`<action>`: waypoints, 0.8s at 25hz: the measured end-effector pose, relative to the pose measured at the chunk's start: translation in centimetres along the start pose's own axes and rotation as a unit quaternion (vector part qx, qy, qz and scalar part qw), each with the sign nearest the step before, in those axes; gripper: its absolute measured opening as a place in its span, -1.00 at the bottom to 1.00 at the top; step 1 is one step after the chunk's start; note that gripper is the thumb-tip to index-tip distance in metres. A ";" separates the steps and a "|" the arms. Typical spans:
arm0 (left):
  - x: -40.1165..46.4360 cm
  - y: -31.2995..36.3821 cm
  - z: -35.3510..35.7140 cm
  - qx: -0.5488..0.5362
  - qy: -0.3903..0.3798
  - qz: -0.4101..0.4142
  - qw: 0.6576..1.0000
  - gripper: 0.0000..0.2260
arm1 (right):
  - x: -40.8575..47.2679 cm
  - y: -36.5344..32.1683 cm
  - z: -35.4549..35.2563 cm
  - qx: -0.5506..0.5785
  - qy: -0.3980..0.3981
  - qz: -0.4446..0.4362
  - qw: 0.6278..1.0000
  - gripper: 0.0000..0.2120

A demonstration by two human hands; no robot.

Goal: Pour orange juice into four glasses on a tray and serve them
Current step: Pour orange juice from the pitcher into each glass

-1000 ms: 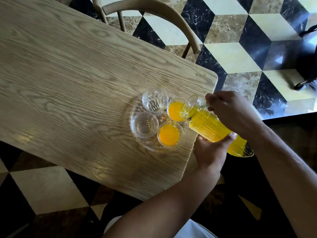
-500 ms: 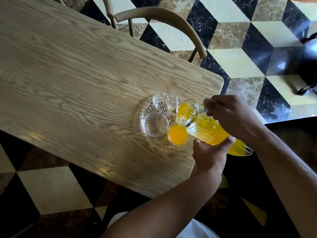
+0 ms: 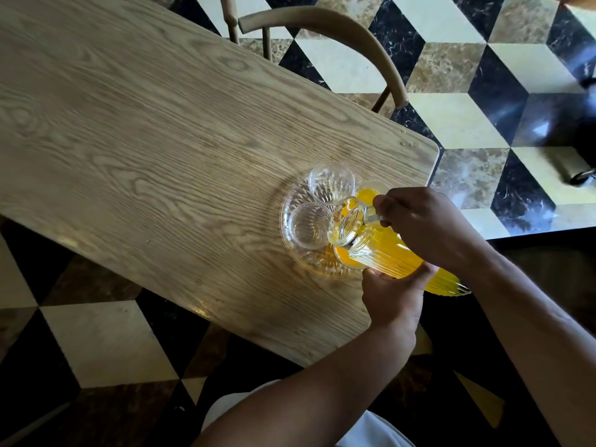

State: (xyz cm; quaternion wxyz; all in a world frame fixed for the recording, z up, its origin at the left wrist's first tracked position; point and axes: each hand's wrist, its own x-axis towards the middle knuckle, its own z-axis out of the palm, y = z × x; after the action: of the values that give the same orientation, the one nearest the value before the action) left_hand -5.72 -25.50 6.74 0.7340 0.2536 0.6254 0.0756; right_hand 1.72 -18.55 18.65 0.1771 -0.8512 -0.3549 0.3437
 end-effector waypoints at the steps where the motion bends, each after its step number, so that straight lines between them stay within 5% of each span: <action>1: 0.0 -0.1 -0.1 0.000 -0.001 -0.005 1.000 -0.42 | 0.1 0.0 0.2 -0.004 0.000 0.002 1.000 -0.62; 20: 0.0 -0.4 -0.7 0.015 -0.020 -0.038 0.999 -0.30 | 1.3 -0.7 2.1 -0.086 -0.014 0.016 0.996 -0.58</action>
State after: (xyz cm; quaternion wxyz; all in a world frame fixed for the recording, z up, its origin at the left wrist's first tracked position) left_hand -6.52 -25.65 6.46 0.7449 0.2424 0.6207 0.0331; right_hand 0.59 -16.98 16.95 0.0930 -0.8641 -0.3717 0.3263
